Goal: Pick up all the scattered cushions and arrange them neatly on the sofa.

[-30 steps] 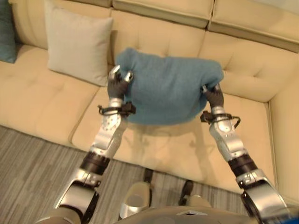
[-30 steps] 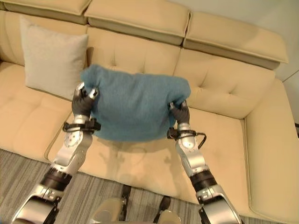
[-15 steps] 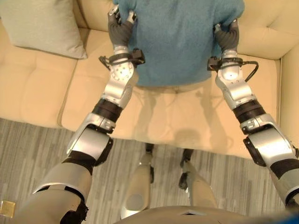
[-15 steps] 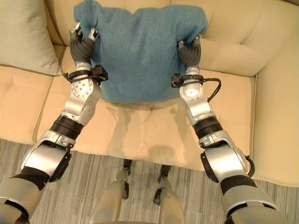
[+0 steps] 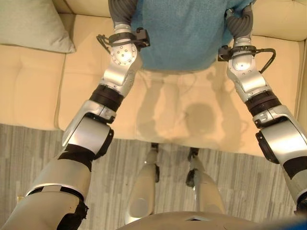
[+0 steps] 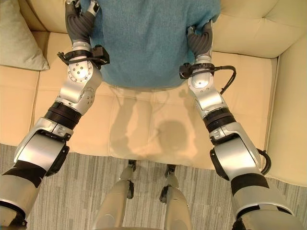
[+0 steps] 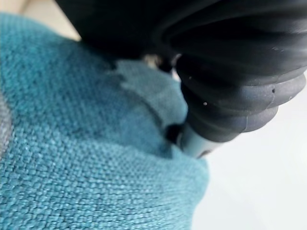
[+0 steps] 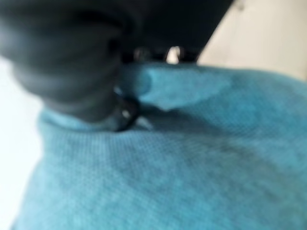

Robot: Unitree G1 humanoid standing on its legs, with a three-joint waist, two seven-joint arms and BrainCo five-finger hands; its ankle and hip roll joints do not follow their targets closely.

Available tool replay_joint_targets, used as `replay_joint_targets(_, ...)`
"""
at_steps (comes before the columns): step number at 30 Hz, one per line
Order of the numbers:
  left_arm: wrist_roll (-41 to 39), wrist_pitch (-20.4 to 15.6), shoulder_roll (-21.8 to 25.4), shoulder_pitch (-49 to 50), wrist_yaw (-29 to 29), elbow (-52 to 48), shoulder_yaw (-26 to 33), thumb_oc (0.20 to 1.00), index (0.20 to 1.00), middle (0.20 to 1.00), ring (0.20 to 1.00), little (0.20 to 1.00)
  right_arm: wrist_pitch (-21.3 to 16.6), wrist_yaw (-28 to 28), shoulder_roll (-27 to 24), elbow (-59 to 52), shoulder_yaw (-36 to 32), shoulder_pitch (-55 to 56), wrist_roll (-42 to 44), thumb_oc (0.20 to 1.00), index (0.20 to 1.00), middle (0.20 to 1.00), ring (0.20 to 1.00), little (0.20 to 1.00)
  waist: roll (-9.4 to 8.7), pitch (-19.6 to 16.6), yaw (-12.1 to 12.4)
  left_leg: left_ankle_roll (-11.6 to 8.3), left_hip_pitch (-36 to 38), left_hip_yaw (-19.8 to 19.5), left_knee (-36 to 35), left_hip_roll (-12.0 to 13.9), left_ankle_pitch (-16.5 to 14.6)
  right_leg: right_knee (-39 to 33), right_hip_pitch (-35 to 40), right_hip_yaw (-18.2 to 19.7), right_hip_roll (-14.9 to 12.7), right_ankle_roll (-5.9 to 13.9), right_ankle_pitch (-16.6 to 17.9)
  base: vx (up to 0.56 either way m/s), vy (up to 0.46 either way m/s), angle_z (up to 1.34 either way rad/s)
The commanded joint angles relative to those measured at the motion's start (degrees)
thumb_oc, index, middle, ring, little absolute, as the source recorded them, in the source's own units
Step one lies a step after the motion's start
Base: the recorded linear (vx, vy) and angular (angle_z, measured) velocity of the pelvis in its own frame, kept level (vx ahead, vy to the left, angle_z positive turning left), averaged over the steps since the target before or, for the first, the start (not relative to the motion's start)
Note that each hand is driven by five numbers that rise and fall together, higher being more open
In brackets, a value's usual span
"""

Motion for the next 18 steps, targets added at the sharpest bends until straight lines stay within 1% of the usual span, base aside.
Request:
replay_joint_targets(1, 1.0, -4.4, -4.2, -11.1, -4.9, 2.6, -6.1, 0.200, 0.200, 0.200, 0.200, 0.200, -5.5, 2.6, 4.0, -0.4, 5.4, -11.2, -3.1, 0.200, 0.200, 0.200, 0.200, 0.200, 0.93, -1.7, 0.0, -5.19, -0.7, -3.3, -1.0, 1.1, 0.1, 0.2, -3.5, 0.6, -1.5, 6.18, 2.8, 0.00, -0.001, -0.03)
replay_joint_targets(2, 1.0, -4.4, -4.2, -11.1, -4.9, 2.6, -6.1, 0.200, 0.200, 0.200, 0.200, 0.200, -5.5, 2.6, 4.0, -0.4, 5.4, -11.2, -3.1, 0.200, 0.200, 0.200, 0.200, 0.200, 0.93, -1.7, 0.0, -5.19, -0.7, -3.3, -1.0, 1.1, 0.1, 0.2, -3.5, 0.6, -1.5, 6.18, 2.8, 0.00, 0.000, 0.00)
replay_joint_targets(3, 1.3, -3.8, -3.0, -11.4, -5.5, 4.0, -6.6, 0.272, 0.272, 0.272, 0.272, 0.272, -5.4, 2.3, 3.8, 0.0, 5.5, -11.3, -3.8, 0.200, 0.200, 0.200, 0.200, 0.200, 1.16, -1.5, -0.4, -5.35, -1.7, -3.4, -1.0, 1.2, 0.4, 0.1, -4.4, 0.9, -1.4, 6.26, 3.0, 0.00, 0.000, 0.00)
replay_joint_targets(4, 1.7, -3.3, -1.5, -12.2, -5.4, 5.3, -6.9, 1.000, 1.000, 1.000, 1.000, 1.000, -5.2, 0.4, 3.0, -0.1, 5.3, -11.7, -6.2, 0.203, 0.203, 0.203, 0.203, 0.203, 1.43, -1.4, -0.6, -5.42, -2.6, -3.7, -1.0, 1.1, 0.6, 0.1, -5.5, 1.0, -1.3, 6.42, 3.2, 0.00, 0.000, 0.00)
replay_joint_targets(5, 1.5, -3.3, -1.1, -12.8, -5.3, 5.8, -6.8, 1.000, 1.000, 1.000, 1.000, 1.000, -5.0, -0.2, 2.8, 0.3, 5.3, -12.0, -7.5, 0.511, 0.511, 0.511, 0.511, 0.511, 1.51, -1.4, -0.6, -5.44, -3.0, -3.8, -1.0, 1.1, 0.7, 0.1, -5.9, 1.1, -1.2, 6.45, 3.3, 0.00, 0.000, 0.00)
replay_joint_targets(6, 1.3, -3.3, -0.5, -13.2, -5.4, 6.8, -6.8, 1.000, 1.000, 1.000, 1.000, 1.000, -4.7, -0.8, 2.7, 0.9, 5.4, -12.4, -8.3, 0.743, 0.743, 0.743, 0.743, 0.743, 1.58, -1.4, -0.7, -5.48, -3.3, -3.9, -1.0, 1.1, 0.8, 0.1, -6.4, 1.2, -1.2, 6.49, 3.5, 0.00, 0.007, -0.04)
replay_joint_targets(7, 0.8, -3.2, 0.3, -13.9, -5.3, 8.2, -6.6, 1.000, 1.000, 1.000, 1.000, 1.000, -4.2, -1.6, 2.7, 1.5, 5.5, -13.0, -9.4, 1.000, 1.000, 1.000, 1.000, 1.000, 1.63, -1.5, -0.8, -5.49, -3.7, -4.0, -1.0, 1.2, 0.9, 0.1, -6.8, 1.3, -1.1, 6.51, 3.6, 0.00, 0.007, -0.06)
replay_joint_targets(11, 1.6, -2.4, 2.9, -17.9, -4.4, 12.7, -7.4, 1.000, 1.000, 1.000, 1.000, 1.000, -2.1, -4.2, 2.4, 5.8, 6.8, -16.2, -13.1, 1.000, 1.000, 1.000, 1.000, 1.000, 1.93, -1.7, -0.9, -5.68, -4.7, -3.9, -1.0, 1.2, 1.3, 0.1, -7.9, 1.5, -1.1, 6.57, 3.7, 0.00, 0.002, -0.07)
replay_joint_targets(12, 3.0, -1.4, 3.7, -20.1, -3.3, 15.8, -8.2, 1.000, 1.000, 1.000, 1.000, 1.000, -1.0, -4.9, 2.4, 8.5, 7.7, -17.9, -14.1, 1.000, 1.000, 1.000, 1.000, 1.000, 2.02, -1.8, -0.8, -5.69, -4.8, -3.9, -1.0, 1.3, 1.3, 0.1, -8.2, 1.5, -1.1, 6.64, 3.8, -0.01, 0.001, -0.03)
replay_joint_targets(14, 3.4, -1.1, 3.7, -21.6, -3.0, 17.3, -8.6, 1.000, 1.000, 1.000, 1.000, 1.000, -0.7, -4.9, 2.7, 10.5, 8.3, -19.2, -14.0, 1.000, 1.000, 1.000, 1.000, 1.000, 2.13, -1.7, -0.7, -5.70, -5.0, -3.9, -1.0, 1.2, 1.4, 0.1, -8.3, 1.6, -1.1, 6.64, 3.9, 0.00, 0.000, 0.00)
replay_joint_targets(15, 4.0, 0.1, 4.3, -24.0, -2.3, 20.1, -9.7, 1.000, 1.000, 1.000, 1.000, 1.000, 0.8, -5.3, 2.7, 13.9, 9.8, -21.3, -14.4, 1.000, 1.000, 1.000, 1.000, 1.000, 2.26, -1.8, -0.6, -5.73, -5.2, -3.9, -1.0, 1.1, 1.6, 0.1, -8.4, 1.6, -1.2, 6.68, 4.1, 0.00, 0.000, 0.00)
replay_joint_targets(16, 3.8, 0.8, 3.6, -25.6, -1.8, 21.7, -10.2, 1.000, 1.000, 1.000, 1.000, 1.000, 1.6, -5.2, 3.0, 16.2, 10.5, -22.7, -13.6, 1.000, 1.000, 1.000, 1.000, 1.000, 2.31, -1.8, -0.5, -5.77, -5.4, -3.9, -1.0, 1.0, 1.8, 0.1, -8.5, 1.7, -1.2, 6.68, 4.1, 0.00, 0.000, 0.00)
replay_joint_targets(18, 2.9, 1.1, 3.3, -28.1, -1.7, 24.1, -11.2, 1.000, 1.000, 1.000, 1.000, 1.000, 3.0, -5.0, 3.8, 20.6, 11.8, -25.2, -11.6, 1.000, 1.000, 1.000, 1.000, 1.000, 2.55, -1.8, -0.3, -5.85, -5.4, -4.0, -1.0, 1.0, 2.1, 0.1, -8.6, 1.6, -1.1, 6.61, 4.3, 0.00, 0.000, 0.00)
